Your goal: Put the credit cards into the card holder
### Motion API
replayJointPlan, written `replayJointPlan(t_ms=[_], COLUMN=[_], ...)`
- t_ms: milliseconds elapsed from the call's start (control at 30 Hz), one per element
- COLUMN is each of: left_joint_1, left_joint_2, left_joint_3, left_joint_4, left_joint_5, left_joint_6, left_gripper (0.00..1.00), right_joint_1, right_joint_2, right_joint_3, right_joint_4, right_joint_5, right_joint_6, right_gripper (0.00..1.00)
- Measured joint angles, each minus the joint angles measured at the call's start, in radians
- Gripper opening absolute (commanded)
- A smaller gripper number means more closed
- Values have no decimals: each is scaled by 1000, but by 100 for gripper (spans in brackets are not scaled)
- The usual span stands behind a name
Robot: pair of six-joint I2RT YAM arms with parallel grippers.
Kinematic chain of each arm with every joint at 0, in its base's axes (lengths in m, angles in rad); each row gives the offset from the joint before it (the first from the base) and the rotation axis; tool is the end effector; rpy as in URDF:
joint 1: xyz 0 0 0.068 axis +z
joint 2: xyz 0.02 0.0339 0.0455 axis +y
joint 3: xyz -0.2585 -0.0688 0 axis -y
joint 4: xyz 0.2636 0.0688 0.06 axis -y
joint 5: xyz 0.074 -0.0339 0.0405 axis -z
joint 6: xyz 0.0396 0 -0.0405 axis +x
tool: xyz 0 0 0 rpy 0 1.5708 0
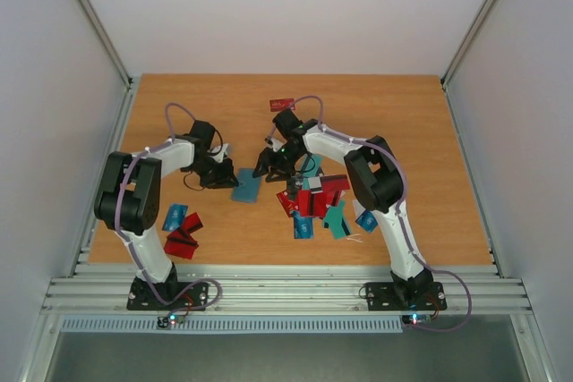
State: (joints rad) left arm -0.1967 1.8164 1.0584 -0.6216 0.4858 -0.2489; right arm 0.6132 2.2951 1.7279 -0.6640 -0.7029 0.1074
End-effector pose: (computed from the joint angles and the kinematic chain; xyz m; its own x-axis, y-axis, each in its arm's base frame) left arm 0.3261 -0.0838 0.1196 -0.9972 -0.0234 -0.0713 0.0146 0.8710 -0.4911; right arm 0.3783 0.2975 0.1178 -0.8326 -0.4859 -0.2658 -0.5290 0.5553 0.6417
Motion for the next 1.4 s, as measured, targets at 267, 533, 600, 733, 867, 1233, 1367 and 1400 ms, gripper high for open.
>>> replayJointPlan(t_ms=[267, 533, 600, 733, 867, 1233, 1367, 1400], left_joint_1=[0, 1, 0, -3, -7, -53, -139, -160], left_joint_2=[7, 8, 5, -28, -132, -420, -481, -495], left_joint_3=[0, -2, -5, -14, -19, -80, -85, -85], left_joint_4=[6, 8, 9, 1, -20, -64, -78, -78], left_joint_5=[29, 43, 42, 38, 23, -5, -30, -37], left_joint_6=[-1, -9, -12, -12, -6, -3, 0, 0], left_gripper=[14, 19, 25, 41, 53, 52, 49, 48], right_joint_1=[1, -3, -3, 0, 2, 11, 24, 29], right_joint_2=[18, 18, 16, 2, -53, -248, -296, -308], right_joint_3=[1, 1, 2, 1, -21, -83, -91, -92], right_joint_4=[3, 22, 23, 17, -5, -159, -235, -254], right_joint_5=[-45, -79, -81, -80, -67, 29, 73, 84], right_joint_6=[21, 50, 56, 64, 74, 84, 87, 87], right_gripper=[27, 3, 1, 1, 1, 1, 1, 1])
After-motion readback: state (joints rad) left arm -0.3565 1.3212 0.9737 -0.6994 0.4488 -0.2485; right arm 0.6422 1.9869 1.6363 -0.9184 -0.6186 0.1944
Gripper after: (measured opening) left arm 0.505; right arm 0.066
